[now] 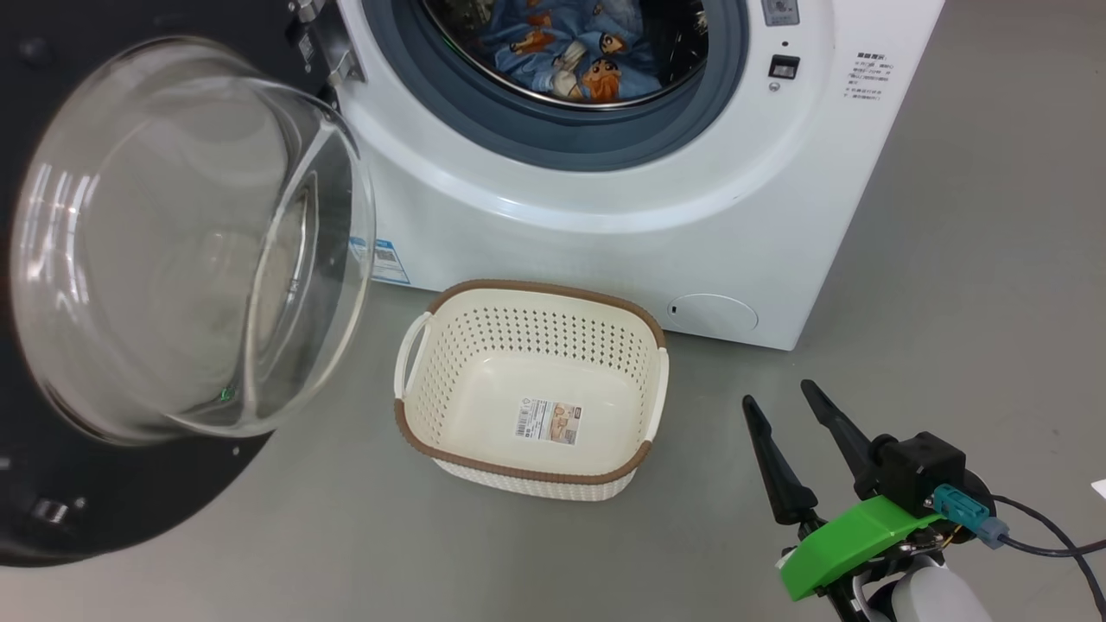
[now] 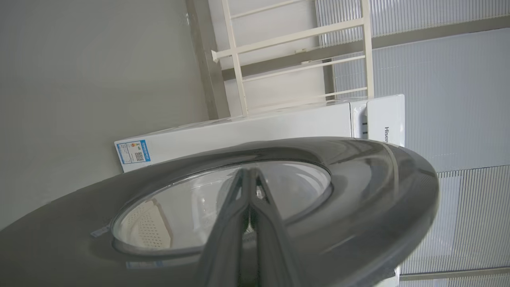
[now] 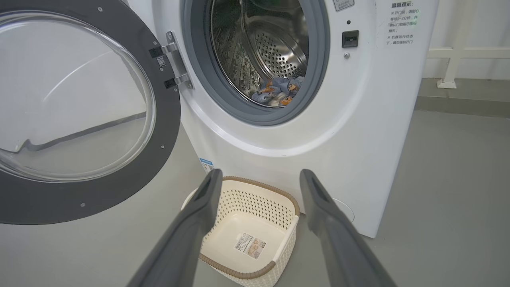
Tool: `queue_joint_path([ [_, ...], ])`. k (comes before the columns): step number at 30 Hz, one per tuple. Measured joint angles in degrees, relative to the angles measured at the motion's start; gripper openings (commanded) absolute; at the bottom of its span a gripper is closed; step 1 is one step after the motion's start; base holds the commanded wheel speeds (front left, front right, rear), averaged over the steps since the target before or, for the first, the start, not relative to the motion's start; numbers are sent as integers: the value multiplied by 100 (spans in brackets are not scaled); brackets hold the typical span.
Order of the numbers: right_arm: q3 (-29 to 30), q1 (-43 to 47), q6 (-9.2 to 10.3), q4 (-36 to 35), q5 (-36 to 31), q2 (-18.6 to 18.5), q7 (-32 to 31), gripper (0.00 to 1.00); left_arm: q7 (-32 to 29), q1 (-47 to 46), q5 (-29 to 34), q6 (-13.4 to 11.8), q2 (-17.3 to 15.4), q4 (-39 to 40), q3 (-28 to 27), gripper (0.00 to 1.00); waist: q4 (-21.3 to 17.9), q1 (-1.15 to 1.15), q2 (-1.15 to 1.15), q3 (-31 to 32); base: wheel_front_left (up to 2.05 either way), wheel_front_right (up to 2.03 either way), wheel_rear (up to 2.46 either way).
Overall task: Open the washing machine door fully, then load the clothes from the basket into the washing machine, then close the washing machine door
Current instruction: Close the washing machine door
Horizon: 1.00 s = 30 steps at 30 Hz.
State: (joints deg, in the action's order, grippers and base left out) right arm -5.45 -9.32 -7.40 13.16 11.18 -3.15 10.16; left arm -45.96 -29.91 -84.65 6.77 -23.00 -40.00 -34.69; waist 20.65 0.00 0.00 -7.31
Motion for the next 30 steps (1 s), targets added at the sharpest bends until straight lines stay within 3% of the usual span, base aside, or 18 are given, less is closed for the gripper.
queue_joint_path([
  [6, -4, 1, 0, 67, 25, 0, 10, 100, -635, 424, -375, -120, 209, 702, -14, 0, -22, 1, 0, 31, 0, 0, 0],
  [7, -13, 2, 0, 149, 105, 0, 54, 100, -1378, 901, -844, -459, 637, 1682, 44, 0, -45, 0, 0, 74, 0, 0, 0],
  [8, -78, 2, 0, 204, 218, 0, 69, 100, -1559, 1324, -935, -654, 1025, 2540, 158, 0, -108, 0, 0, 89, 0, 0, 0],
  [10, -111, 1, 0, 259, 289, 2, 125, 100, -1634, 1654, -1015, -659, 1358, 3106, 271, 0, -198, 0, 0, 99, 0, 0, 0],
  [21, -115, -1, 0, 355, 320, 1, 211, 100, -1728, 2068, -1178, -670, 1958, 3927, 681, 0, -567, 0, 0, 105, 0, 0, 0],
  [30, -112, -3, 0, 393, 360, 1, 268, 100, -1273, 2147, -1346, -587, 2101, 4154, 1411, 0, -1075, 0, 0, 72, 0, 0, 0],
])
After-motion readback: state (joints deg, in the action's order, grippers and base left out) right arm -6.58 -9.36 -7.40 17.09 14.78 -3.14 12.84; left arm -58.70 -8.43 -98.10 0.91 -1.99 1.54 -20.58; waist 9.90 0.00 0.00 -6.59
